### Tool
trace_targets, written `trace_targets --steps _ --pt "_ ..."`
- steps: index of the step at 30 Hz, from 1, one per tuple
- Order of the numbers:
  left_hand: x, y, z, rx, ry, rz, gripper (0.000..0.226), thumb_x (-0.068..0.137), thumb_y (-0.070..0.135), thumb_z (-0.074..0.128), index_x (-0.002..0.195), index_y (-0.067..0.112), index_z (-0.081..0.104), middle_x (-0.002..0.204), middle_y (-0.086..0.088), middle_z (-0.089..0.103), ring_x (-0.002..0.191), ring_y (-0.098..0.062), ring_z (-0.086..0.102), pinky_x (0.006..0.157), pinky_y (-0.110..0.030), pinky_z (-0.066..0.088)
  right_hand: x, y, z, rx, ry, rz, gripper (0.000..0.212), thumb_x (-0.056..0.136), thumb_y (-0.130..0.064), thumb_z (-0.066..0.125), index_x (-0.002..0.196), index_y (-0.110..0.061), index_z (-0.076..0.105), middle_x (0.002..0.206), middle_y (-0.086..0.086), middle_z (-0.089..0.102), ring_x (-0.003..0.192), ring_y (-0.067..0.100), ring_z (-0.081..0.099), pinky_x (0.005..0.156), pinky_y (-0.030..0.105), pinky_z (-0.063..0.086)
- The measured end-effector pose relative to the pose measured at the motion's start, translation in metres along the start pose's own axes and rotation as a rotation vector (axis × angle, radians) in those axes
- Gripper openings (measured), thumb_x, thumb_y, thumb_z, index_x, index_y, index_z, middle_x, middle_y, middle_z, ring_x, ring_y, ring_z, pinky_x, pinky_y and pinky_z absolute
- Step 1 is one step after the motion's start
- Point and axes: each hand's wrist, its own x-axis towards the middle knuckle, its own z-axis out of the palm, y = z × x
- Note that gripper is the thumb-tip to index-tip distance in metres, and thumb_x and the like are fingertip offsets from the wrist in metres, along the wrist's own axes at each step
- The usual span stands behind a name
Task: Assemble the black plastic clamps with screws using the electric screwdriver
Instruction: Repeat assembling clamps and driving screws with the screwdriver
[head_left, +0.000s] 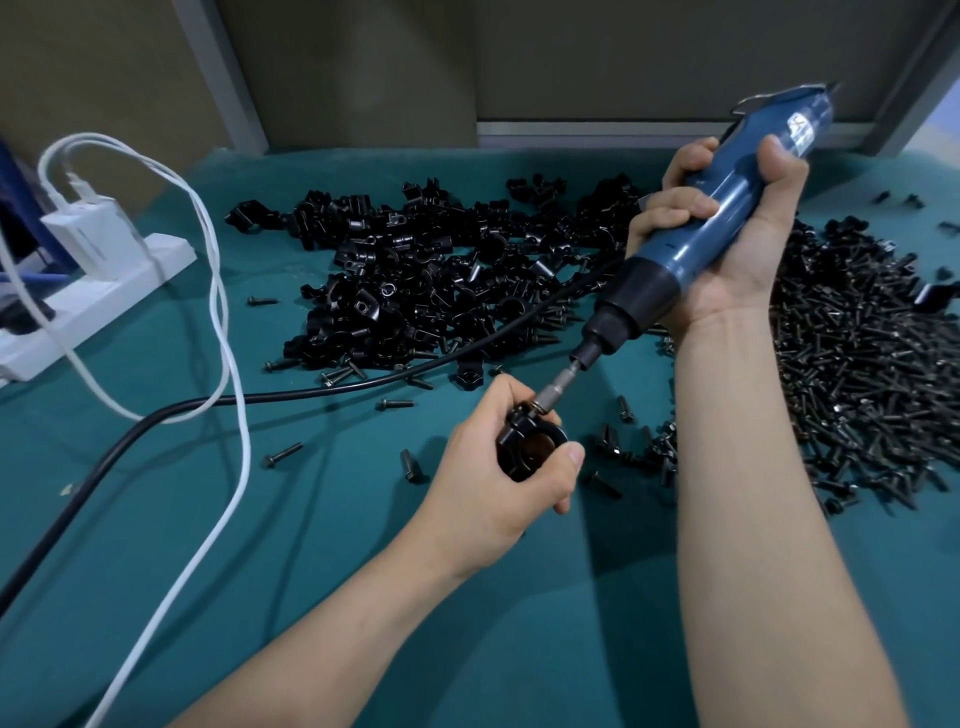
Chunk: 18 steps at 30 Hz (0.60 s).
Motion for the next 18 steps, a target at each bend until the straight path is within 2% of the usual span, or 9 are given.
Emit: trace_targets --steps 10,18 --pt "0.0003 0.0004 -0.0013 0.004 0.014 -0.013 0.033 0.072 0.040 0.061 0.088 0.017 0.043 0.056 -0.001 0.060 0.040 -0.004 0.040 0.044 -0.017 0.034 -0.0003 0.0033 -0.0019 0.022 0.009 0.001 0.029 0.078 -0.038 0.050 0.089 -0.011 0.051 0.078 -0.003 0.060 0.039 0.006 0.047 0.040 0.018 0.043" --pt "0.0002 -0.0010 -0.0011 0.015 0.008 -0.004 0.030 0.073 0.038 0.061 0.088 0.018 0.044 0.057 0.000 0.061 0.042 -0.001 0.045 0.048 -0.012 0.036 0.0000 0.0023 -0.0020 0.031 0.008 0.006 0.027 0.078 -0.038 0.050 0.087 -0.013 0.051 0.072 -0.003 0.057 0.039 0.006 0.047 0.040 0.017 0.042"
